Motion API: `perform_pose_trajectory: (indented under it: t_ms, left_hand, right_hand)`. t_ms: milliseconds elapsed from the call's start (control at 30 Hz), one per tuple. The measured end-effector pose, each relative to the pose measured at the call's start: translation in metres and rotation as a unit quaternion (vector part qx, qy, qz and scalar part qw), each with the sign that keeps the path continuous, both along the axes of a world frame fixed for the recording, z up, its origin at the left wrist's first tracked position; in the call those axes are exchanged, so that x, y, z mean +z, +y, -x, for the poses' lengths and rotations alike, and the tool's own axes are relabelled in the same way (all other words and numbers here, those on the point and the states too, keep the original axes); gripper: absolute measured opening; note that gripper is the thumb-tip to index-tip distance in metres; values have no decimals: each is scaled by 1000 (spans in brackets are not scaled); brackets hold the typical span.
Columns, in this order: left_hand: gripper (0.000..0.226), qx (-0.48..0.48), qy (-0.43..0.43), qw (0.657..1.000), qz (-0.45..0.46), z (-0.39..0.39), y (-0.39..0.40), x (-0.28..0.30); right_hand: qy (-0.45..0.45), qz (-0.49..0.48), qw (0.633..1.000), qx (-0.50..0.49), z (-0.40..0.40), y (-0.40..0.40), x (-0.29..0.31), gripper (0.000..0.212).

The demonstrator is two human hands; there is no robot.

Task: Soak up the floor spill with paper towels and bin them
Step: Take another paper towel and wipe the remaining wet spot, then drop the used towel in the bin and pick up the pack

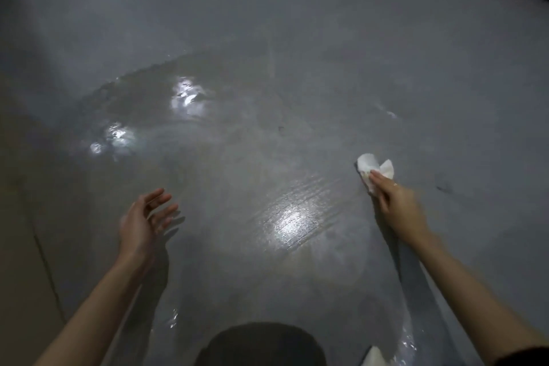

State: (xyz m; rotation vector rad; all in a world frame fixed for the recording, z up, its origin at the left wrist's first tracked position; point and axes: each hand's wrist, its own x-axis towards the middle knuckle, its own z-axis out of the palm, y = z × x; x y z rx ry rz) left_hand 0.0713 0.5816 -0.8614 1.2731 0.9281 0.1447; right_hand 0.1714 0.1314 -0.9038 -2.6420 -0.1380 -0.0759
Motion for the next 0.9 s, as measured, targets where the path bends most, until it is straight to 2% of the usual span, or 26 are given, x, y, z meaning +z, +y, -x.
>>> perform_pose_trajectory:
  t_ms: [67, 200, 300, 400, 500, 567, 700, 767, 833, 900]
  left_hand:
    - [30, -45, 11, 999, 2, -18, -16, -5]
    - [30, -127, 5, 992, 15, -57, -55, -2]
    - [30, -173, 6, 985, 12, -80, -83, 12]
    - [30, -213, 1, 977, 6, -100, -110, 29]
    - [31, -275, 2, 961, 12, -115, -142, 45]
    - [31, -323, 6, 946, 17, -119, -169, 56]
    - [30, -412, -2, 911, 23, -120, -229, 79]
    - [30, -459, -10, 888, 29, -116, -261, 92]
    - [30, -495, -17, 868, 38, -109, -286, 101]
    - [30, -522, -22, 851, 53, -102, -308, 112]
  right_hand:
    - [14, -37, 999, -27, 7, 0, -2, 36]
    - [35, -78, 996, 11, 42, 13, -2, 32]
    - [68, -82, 994, 14, 73, 24, 9, 63]
    - [33, -130, 988, -72, 100, 17, 30, 43]
    - [14, -238, 942, -236, 113, 2, 68, 13]
    - [5, -338, 888, -311, 124, -11, 96, 12]
    - [-41, -447, 810, -378, 150, -44, 157, 11]
    - [-88, -459, 783, -410, 169, -58, 190, 12]
    - [-145, -435, 774, -437, 187, -66, 222, 12]
    - [-203, -364, 785, -459, 208, -72, 252, 12]
